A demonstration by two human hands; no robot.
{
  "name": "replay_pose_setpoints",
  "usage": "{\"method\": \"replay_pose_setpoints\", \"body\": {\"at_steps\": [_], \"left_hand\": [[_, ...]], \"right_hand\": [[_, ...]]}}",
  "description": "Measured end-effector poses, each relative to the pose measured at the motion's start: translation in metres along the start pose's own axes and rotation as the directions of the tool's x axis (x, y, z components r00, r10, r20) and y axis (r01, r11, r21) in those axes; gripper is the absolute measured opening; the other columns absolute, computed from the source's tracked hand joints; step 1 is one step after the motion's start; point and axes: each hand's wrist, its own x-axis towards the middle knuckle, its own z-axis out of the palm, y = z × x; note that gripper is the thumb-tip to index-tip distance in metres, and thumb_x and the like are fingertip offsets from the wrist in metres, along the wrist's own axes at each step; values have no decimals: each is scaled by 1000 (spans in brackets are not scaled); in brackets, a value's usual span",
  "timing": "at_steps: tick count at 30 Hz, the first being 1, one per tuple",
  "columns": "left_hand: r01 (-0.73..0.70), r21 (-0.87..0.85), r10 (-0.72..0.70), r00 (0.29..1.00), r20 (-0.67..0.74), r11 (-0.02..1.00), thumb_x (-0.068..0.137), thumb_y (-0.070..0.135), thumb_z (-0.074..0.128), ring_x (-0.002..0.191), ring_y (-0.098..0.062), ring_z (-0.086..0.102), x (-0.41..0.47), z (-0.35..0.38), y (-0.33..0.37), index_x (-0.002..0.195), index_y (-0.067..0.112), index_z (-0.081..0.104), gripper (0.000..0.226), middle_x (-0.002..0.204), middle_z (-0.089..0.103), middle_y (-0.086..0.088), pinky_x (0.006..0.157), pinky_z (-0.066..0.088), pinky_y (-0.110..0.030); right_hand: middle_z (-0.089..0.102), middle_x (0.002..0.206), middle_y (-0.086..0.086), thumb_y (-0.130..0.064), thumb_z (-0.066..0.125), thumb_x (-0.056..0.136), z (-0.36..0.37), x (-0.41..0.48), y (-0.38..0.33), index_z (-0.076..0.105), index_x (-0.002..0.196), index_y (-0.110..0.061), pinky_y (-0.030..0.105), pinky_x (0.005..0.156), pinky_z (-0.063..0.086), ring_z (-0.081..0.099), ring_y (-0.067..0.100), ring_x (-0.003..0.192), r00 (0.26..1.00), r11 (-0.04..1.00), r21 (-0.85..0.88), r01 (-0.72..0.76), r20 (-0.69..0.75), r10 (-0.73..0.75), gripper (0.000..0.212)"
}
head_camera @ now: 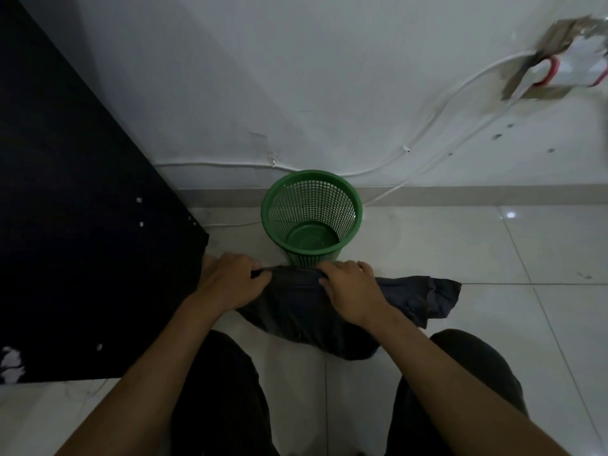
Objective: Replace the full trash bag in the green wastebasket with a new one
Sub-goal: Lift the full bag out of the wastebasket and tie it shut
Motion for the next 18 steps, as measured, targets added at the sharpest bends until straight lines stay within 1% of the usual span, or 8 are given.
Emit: {"method": "replay_pose_setpoints", "body": {"at_steps": [2, 5, 7, 9, 11, 13, 15, 18], "left_hand": [[55, 114, -50, 998, -48, 992, 87, 55, 38, 107, -18, 50, -7, 1, 3, 99, 30, 63, 37, 105, 60, 10, 96, 24, -45], [-87, 42, 91, 989, -120, 995, 80, 52, 42, 129, -22, 40, -17, 14, 35, 137, 29, 43, 61, 137, 49, 5, 105, 17, -51], [-236, 4, 235, 966, -106, 972, 90, 46, 38, 132, -19, 41, -20, 28, 61, 148, 26, 29, 62, 142, 48, 5, 110, 17, -55], [-263, -1, 263, 963, -60, 965, 100, 35, 35, 128, -17, 46, -18, 39, 72, 151, 25, 21, 54, 137, 55, 7, 112, 14, -56], [-264, -25, 262, 964, -46, 964, 101, 28, 34, 123, -17, 52, -13, 46, 70, 148, 27, 24, 48, 133, 59, 8, 111, 15, -52], [-275, -44, 272, 960, -63, 960, 100, 28, 36, 119, -18, 54, -12, 49, 68, 146, 30, 27, 47, 132, 60, 8, 103, 22, -46], [-280, -72, 275, 959, -71, 957, 99, 30, 36, 119, -19, 53, -11, 52, 67, 146, 33, 27, 48, 134, 58, 9, 98, 24, -43], [-231, -90, 228, 973, -44, 969, 100, 32, 30, 121, -19, 50, -13, 53, 66, 148, 33, 25, 48, 137, 55, 8, 100, 21, -44]], "right_hand": [[68, 107, 1, -27, 44, 100, 2, 0, 3, 56, 118, -23, 36, 82, 40, 61, 24, 97, 999, 985, 170, 26, -37, -20, 22], [68, 106, 4, -21, 50, 97, -2, 1, 2, 58, 112, -19, 40, 81, 51, 62, 22, 94, 998, 901, 432, 42, 23, -57, 17], [67, 106, 3, -19, 54, 94, -5, 0, 1, 58, 110, -17, 41, 83, 51, 61, 18, 93, 996, 879, 473, 55, 37, -82, 16], [66, 106, 0, -22, 57, 91, -9, -3, 2, 56, 111, -19, 39, 85, 50, 60, 15, 94, 998, 868, 495, 33, 23, -51, 20], [64, 107, -3, -26, 55, 91, -10, -11, 7, 51, 114, -25, 38, 84, 46, 58, 16, 95, 999, 910, 415, -5, -34, 21, 23], [64, 107, -3, -29, 49, 94, -5, -22, 9, 50, 114, -27, 38, 82, 41, 57, 21, 95, 988, 992, 126, -18, -147, 36, 21], [66, 107, -3, -36, 45, 94, 3, -33, 2, 54, 116, -28, 40, 82, 40, 59, 25, 92, 989, 994, -109, -19, -146, 3, 25], [70, 93, 1, -35, 57, 82, 16, -43, -6, 59, 118, -26, 43, 76, 43, 64, 29, 80, 997, 986, -165, -9, -82, -5, 37]]}}
